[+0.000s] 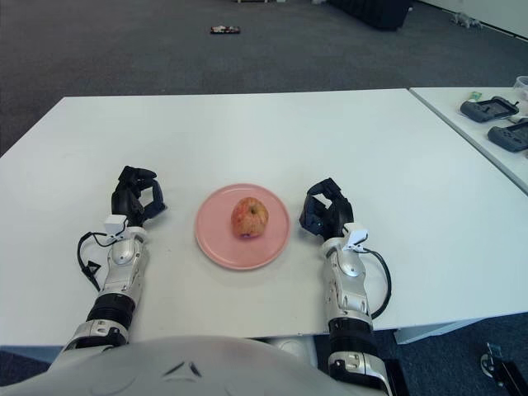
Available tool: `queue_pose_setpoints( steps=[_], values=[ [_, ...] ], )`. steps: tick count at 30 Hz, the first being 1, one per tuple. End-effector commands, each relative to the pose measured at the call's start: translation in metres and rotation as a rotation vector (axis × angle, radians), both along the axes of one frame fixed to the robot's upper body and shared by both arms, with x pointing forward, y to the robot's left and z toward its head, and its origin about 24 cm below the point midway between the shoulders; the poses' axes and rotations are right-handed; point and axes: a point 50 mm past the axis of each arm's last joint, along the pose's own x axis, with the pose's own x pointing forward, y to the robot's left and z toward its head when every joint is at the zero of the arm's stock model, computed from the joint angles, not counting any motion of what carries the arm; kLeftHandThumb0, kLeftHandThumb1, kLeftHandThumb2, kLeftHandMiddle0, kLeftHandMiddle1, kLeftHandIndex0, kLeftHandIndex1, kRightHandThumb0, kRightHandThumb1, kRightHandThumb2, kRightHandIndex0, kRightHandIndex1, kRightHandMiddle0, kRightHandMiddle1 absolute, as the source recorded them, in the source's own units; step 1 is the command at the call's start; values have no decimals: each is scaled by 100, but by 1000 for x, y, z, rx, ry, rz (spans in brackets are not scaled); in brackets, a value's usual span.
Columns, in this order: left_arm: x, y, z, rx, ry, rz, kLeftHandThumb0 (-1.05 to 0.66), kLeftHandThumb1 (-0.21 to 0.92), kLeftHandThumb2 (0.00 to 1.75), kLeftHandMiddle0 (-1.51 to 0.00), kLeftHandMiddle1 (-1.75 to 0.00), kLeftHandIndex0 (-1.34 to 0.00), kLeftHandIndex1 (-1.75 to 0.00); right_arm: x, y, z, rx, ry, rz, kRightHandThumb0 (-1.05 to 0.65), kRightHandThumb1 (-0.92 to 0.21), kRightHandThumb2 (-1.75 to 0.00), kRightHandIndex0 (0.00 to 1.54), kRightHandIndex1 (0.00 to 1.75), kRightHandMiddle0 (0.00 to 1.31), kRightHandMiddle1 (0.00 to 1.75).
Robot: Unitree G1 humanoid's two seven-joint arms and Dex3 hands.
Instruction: Put the apple into the plate.
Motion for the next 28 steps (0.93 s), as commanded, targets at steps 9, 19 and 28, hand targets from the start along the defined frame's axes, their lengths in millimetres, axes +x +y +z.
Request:
queue_pose_setpoints(
  steps=[9,19,28],
  values=[
    [-13,2,-26,9,139,-36,-46,39,124,-91,-175,-55,-175,-8,1,-16,32,88,-11,-45,-40,-122,97,175,55,175],
    [-15,-3,-32,-4,177,-61,-45,40,122,-88,-175,-54,-175,-8,1,-17,20,93,-12,-45,-40,-122,95,175,54,175],
    [-20,-5,-44,-5,229,-95,-45,40,123,-91,-175,-54,-175,-8,1,-18,31,90,-12,-45,-41,-121,96,175,53,175]
  ],
)
